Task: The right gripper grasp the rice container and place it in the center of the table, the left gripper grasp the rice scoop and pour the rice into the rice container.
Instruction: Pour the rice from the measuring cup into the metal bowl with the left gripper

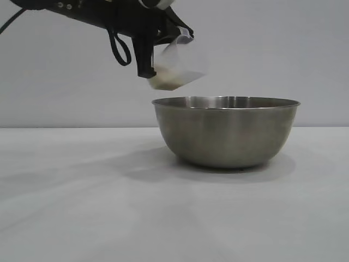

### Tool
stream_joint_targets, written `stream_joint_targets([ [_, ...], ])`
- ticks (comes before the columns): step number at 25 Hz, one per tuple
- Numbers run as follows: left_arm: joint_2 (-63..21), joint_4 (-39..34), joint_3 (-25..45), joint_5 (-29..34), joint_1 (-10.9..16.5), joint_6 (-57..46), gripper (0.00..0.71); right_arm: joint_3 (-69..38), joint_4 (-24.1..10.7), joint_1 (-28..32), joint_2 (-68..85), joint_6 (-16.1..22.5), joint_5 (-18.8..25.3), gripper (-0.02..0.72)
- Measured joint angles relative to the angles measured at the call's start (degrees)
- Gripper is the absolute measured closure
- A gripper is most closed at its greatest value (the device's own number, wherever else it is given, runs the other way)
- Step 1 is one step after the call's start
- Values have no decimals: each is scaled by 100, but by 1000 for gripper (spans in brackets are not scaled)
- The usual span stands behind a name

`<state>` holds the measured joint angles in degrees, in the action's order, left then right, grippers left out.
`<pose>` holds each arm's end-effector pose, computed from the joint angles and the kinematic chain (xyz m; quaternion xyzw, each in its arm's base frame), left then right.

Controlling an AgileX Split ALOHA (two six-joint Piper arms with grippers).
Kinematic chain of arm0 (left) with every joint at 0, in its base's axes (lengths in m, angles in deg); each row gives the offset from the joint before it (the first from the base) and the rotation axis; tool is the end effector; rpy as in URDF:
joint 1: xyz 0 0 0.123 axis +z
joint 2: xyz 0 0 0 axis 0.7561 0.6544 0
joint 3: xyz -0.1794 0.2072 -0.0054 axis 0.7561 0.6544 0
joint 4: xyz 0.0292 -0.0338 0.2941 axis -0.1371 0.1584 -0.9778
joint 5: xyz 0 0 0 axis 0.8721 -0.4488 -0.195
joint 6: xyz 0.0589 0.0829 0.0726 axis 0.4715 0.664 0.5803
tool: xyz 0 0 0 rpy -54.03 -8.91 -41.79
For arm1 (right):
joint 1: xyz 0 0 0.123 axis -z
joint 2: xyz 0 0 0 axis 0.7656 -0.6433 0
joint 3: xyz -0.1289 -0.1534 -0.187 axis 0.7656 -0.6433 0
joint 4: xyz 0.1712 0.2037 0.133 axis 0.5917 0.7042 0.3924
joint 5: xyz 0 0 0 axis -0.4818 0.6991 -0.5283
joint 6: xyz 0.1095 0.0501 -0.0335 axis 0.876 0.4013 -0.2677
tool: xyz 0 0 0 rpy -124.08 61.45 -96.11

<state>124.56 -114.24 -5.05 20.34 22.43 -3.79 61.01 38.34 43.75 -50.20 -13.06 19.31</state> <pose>0.4170 -0.2711 0.1425 0.7454 0.2147 0.2219 0.5908 0.0700 0.0141 0.2729 -0.0803 0.8676 0.0377 0.4893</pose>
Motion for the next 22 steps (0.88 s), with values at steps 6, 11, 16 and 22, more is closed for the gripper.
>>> stream_joint_targets([
  [6, 0, -36, 0, 257, -147, 1674, 710, 0, 0, 0, 0, 0, 0, 158],
  [11, 58, -25, 0, 289, -181, 3434, 710, 0, 0, 0, 0, 0, 0, 158],
  [16, 123, -15, 0, 62, -245, 4804, 710, 0, 0, 0, 0, 0, 0, 158],
  [22, 123, -38, -4, -216, -461, 5572, 710, 0, 0, 0, 0, 0, 0, 158],
])
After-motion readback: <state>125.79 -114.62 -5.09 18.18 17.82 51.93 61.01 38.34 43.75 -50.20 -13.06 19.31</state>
